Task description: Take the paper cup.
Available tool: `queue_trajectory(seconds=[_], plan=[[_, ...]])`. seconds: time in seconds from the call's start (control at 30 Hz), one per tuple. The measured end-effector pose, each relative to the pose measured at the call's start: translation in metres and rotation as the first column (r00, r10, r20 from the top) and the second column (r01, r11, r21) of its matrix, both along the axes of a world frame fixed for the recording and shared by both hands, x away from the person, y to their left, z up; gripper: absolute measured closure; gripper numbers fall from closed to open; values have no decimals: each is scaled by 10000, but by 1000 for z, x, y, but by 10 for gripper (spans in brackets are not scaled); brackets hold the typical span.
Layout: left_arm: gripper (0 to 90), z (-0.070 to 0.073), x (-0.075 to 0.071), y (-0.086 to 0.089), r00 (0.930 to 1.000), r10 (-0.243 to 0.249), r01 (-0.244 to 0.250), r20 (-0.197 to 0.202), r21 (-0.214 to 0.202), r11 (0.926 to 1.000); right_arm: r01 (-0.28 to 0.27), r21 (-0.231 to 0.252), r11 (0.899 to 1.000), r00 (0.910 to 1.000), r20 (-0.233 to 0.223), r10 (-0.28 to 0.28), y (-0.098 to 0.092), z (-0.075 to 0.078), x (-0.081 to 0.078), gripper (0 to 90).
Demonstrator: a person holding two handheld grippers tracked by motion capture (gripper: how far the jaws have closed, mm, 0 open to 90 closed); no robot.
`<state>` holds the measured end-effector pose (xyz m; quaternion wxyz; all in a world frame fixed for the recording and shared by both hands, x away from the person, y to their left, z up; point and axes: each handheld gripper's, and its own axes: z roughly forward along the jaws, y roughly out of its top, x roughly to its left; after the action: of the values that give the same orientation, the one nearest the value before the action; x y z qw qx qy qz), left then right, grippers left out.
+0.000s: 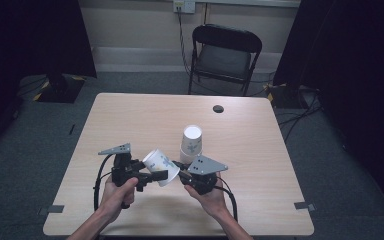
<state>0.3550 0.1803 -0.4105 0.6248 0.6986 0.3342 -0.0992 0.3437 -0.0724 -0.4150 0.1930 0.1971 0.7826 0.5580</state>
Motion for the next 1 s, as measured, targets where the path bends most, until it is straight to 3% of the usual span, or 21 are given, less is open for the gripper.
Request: queue_trajectory(seconds=[0.5, 0.73, 0.8, 1.0], plan=[[208, 8, -4, 4, 9945, 97, -204, 1043, 1020, 9946, 172, 230, 9996, 9989, -433, -162, -8, 3, 4, 852], [225, 10, -6, 9, 9907, 177, -350, 1352, 1269, 9913, 301, 394, 9988, 9980, -564, -279, -14, 7, 5, 854], [225, 10, -7, 10, 9911, 99, -244, 1331, 1082, 9938, 443, 442, 9980, 9977, -534, -419, -15, 8, 5, 853], [233, 11, -9, 12, 9876, 255, -470, 1548, 1365, 9895, 622, 434, 9971, 9962, -632, -594, -19, 11, 5, 854]])
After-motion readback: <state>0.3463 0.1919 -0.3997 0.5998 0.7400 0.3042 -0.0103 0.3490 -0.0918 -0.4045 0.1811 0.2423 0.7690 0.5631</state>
